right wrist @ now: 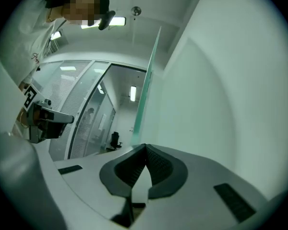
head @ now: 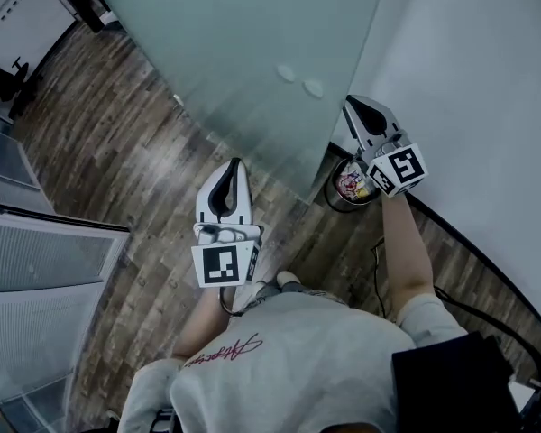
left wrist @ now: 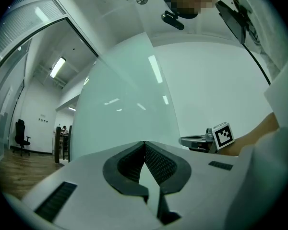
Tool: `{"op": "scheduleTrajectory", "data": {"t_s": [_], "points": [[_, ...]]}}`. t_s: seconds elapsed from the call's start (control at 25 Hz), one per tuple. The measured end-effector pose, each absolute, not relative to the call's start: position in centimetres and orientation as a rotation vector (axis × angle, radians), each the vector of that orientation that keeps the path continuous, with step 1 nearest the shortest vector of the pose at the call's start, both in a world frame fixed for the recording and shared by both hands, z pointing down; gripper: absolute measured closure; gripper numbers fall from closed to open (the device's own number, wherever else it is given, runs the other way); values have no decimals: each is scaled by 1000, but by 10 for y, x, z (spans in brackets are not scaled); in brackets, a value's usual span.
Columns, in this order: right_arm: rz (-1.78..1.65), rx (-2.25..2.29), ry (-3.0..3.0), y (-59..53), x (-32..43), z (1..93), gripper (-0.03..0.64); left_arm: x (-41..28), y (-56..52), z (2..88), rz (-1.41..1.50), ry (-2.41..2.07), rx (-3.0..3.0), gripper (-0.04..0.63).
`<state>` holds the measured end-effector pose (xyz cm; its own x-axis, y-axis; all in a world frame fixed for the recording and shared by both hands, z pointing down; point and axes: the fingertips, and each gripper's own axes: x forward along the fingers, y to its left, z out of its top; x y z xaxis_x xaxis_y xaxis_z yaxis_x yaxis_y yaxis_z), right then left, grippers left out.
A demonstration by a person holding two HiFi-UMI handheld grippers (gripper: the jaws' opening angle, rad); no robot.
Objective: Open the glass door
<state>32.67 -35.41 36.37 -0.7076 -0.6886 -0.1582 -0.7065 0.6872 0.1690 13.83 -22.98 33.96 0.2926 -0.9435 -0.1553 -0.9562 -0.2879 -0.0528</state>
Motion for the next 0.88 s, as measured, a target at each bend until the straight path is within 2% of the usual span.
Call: {"op": "scheduleTrajectory", "data": {"t_s": [0.16,0.88], "points": [[298,-1286,2755,-345,341,360,601,145,-232,338,150,1747,-2444,589],[335,-1609,2654,-245,320,329,601,167,-212,323,245,1589,-2538,589]]}}
